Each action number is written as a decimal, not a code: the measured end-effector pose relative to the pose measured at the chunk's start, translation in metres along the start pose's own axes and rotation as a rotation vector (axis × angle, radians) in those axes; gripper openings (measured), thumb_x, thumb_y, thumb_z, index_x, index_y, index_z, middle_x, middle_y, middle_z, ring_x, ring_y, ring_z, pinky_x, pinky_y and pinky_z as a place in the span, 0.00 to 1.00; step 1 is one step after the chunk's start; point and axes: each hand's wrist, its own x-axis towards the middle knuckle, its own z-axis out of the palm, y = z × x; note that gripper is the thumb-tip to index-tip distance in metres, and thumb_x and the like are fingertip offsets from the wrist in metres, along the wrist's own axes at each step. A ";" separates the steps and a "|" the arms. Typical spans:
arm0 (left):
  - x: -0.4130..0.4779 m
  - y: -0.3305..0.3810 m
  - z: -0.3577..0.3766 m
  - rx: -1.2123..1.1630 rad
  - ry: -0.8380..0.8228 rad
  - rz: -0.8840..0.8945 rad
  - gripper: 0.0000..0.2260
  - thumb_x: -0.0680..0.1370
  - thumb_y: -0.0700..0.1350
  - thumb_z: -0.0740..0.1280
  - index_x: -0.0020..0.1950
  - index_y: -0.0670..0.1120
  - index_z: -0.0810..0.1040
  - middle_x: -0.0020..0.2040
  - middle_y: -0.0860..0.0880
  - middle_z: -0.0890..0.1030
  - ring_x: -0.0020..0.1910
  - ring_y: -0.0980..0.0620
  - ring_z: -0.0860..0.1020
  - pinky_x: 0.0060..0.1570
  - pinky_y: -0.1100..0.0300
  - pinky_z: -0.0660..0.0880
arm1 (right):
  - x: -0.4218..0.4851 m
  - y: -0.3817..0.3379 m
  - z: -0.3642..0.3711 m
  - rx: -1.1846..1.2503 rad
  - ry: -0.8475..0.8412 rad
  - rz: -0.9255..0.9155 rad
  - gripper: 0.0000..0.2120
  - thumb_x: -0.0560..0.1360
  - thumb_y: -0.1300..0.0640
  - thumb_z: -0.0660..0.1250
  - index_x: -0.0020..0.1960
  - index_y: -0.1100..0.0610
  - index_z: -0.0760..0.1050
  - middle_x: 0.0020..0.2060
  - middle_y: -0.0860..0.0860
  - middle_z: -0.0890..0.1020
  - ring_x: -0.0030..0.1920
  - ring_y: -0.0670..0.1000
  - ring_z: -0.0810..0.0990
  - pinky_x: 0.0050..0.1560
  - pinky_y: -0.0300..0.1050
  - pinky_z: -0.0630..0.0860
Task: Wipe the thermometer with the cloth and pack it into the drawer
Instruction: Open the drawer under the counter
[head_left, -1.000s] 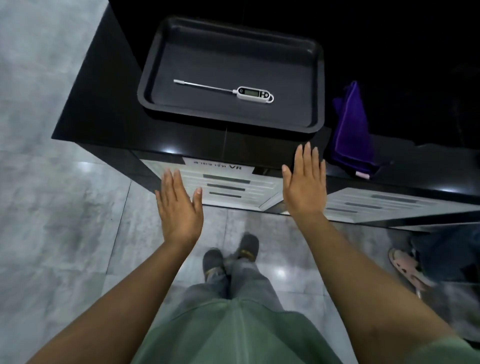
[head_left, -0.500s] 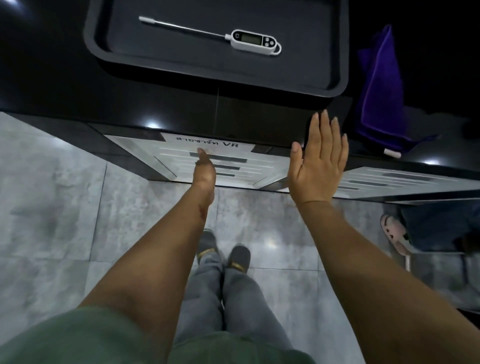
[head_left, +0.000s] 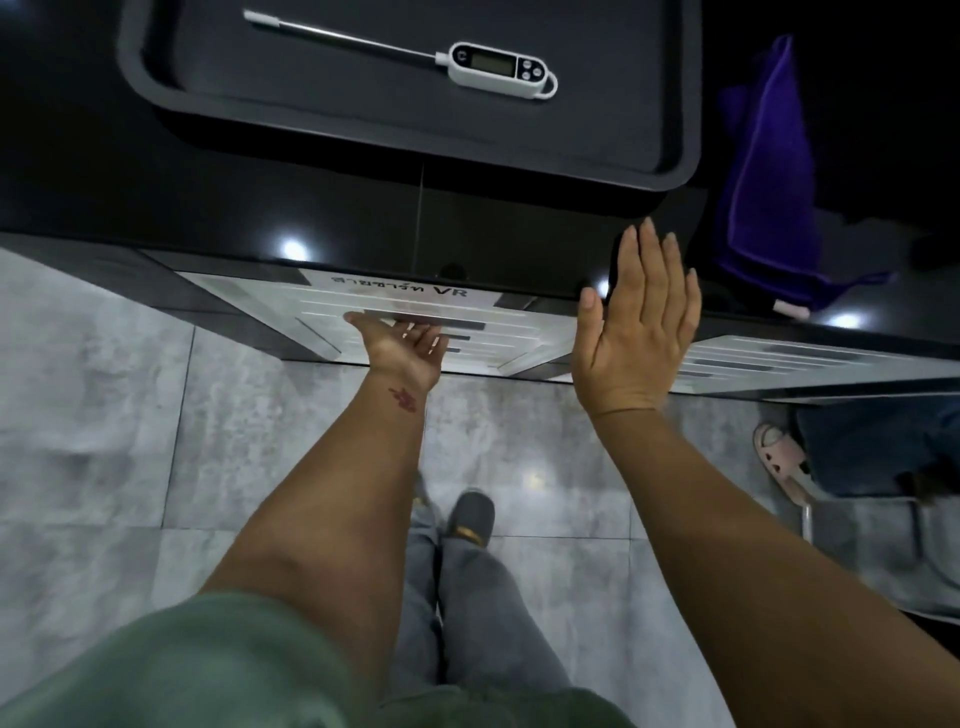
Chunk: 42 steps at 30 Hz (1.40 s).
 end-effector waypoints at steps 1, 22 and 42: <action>-0.002 -0.003 -0.003 -0.013 -0.002 -0.002 0.36 0.76 0.72 0.46 0.52 0.40 0.71 0.49 0.42 0.74 0.50 0.44 0.76 0.61 0.51 0.70 | 0.000 0.000 0.000 -0.001 -0.007 0.001 0.28 0.82 0.45 0.47 0.77 0.59 0.61 0.76 0.53 0.65 0.77 0.54 0.59 0.77 0.53 0.52; -0.079 -0.057 -0.106 -0.009 0.199 -0.033 0.37 0.78 0.69 0.41 0.71 0.45 0.71 0.69 0.41 0.73 0.69 0.40 0.70 0.72 0.40 0.60 | 0.005 0.000 -0.029 0.030 -0.291 -0.032 0.29 0.83 0.44 0.41 0.80 0.57 0.50 0.79 0.53 0.53 0.79 0.53 0.48 0.78 0.52 0.44; -0.101 -0.019 -0.096 1.386 0.609 1.093 0.26 0.83 0.52 0.56 0.78 0.41 0.59 0.79 0.41 0.56 0.78 0.44 0.55 0.76 0.49 0.48 | -0.098 -0.036 -0.018 0.171 -0.747 -0.255 0.26 0.84 0.48 0.48 0.79 0.58 0.53 0.79 0.54 0.56 0.79 0.53 0.52 0.78 0.49 0.46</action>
